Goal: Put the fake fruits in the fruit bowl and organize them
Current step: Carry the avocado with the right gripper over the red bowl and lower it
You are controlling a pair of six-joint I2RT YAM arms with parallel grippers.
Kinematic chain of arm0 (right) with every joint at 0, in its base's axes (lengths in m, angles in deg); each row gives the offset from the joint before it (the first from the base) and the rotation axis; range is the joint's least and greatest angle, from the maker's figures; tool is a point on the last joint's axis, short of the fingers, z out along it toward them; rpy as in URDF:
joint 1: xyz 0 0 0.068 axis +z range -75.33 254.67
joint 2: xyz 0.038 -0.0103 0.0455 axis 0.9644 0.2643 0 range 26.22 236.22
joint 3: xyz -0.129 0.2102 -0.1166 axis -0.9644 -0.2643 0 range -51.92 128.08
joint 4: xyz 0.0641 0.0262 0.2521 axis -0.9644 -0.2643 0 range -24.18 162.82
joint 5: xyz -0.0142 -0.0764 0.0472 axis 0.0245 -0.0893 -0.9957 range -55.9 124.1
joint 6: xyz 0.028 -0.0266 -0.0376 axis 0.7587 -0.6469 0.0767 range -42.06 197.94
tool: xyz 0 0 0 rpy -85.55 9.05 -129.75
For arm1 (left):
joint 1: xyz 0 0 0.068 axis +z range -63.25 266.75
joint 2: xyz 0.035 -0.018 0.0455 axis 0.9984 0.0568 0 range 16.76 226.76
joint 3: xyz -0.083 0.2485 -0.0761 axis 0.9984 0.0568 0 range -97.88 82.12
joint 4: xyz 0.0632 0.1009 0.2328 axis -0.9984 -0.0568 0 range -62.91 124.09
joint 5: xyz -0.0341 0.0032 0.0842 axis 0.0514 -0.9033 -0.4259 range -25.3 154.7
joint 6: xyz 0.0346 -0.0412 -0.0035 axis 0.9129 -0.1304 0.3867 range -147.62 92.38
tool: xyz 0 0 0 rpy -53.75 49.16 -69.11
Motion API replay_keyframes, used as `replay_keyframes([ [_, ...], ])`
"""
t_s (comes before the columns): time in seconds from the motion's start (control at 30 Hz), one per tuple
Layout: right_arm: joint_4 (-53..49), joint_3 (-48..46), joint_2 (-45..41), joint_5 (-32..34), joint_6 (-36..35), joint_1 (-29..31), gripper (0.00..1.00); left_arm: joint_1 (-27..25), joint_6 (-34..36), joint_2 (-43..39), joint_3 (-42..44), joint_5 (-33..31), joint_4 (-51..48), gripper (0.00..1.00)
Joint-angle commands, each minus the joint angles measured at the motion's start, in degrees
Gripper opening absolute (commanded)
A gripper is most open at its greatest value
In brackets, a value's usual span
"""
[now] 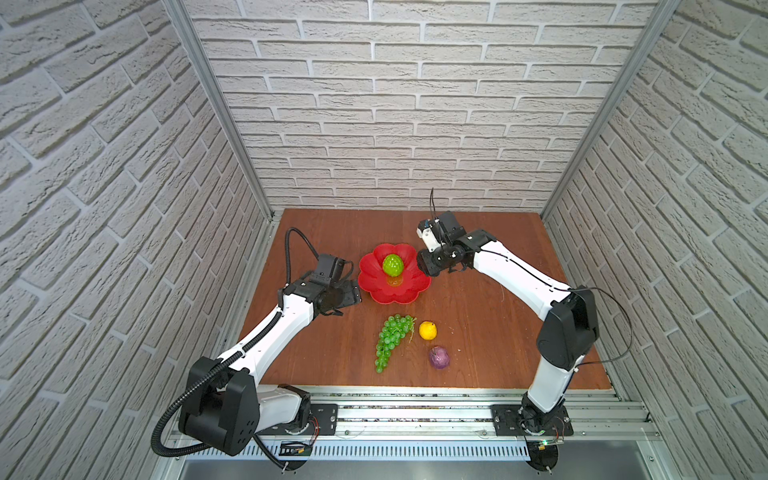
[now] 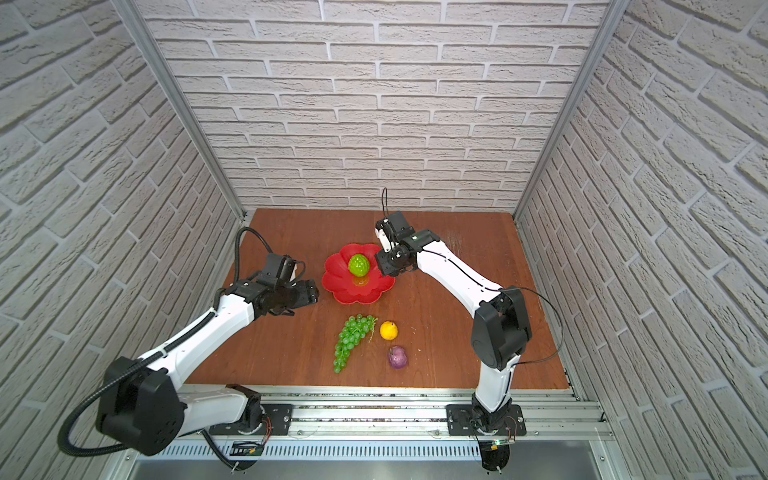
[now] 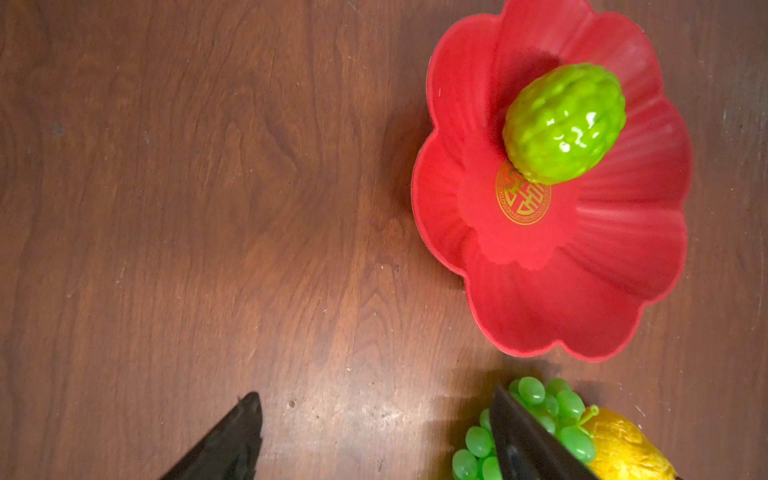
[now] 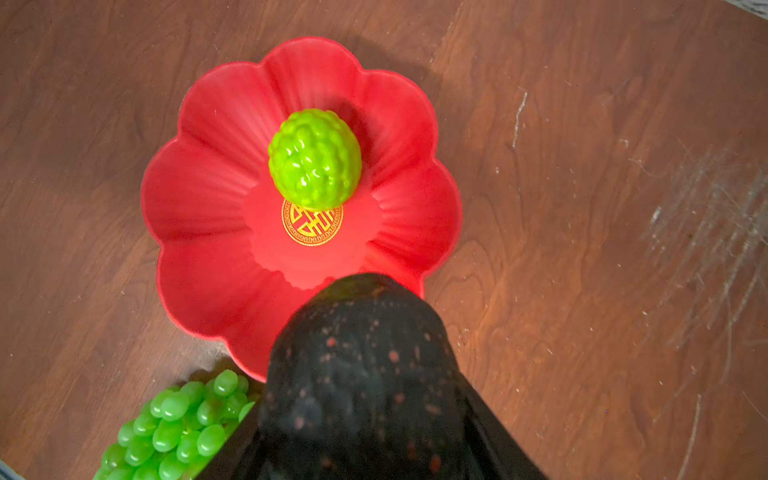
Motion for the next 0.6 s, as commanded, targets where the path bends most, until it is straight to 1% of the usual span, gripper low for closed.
replay_keyframes([
  [0.0,3.6,1.6,2.2,-3.2,-1.4,0.4,0.45,0.5,-0.1,-1.4,-0.4,0.1,0.0,0.85],
  [0.1,5.4,2.6,5.6,-4.5,-1.4,0.4,0.45,0.6,-0.8,-2.8,1.2,0.3,0.4,0.85],
  [0.23,5.2,5.2,10.1,-4.9,-1.2,0.5,0.45,0.6,-1.8,-3.7,3.0,0.6,0.7,0.85],
  [0.57,7.0,7.3,15.0,-4.2,-1.2,0.5,0.45,0.7,-2.9,-4.6,3.5,0.7,0.9,0.84],
])
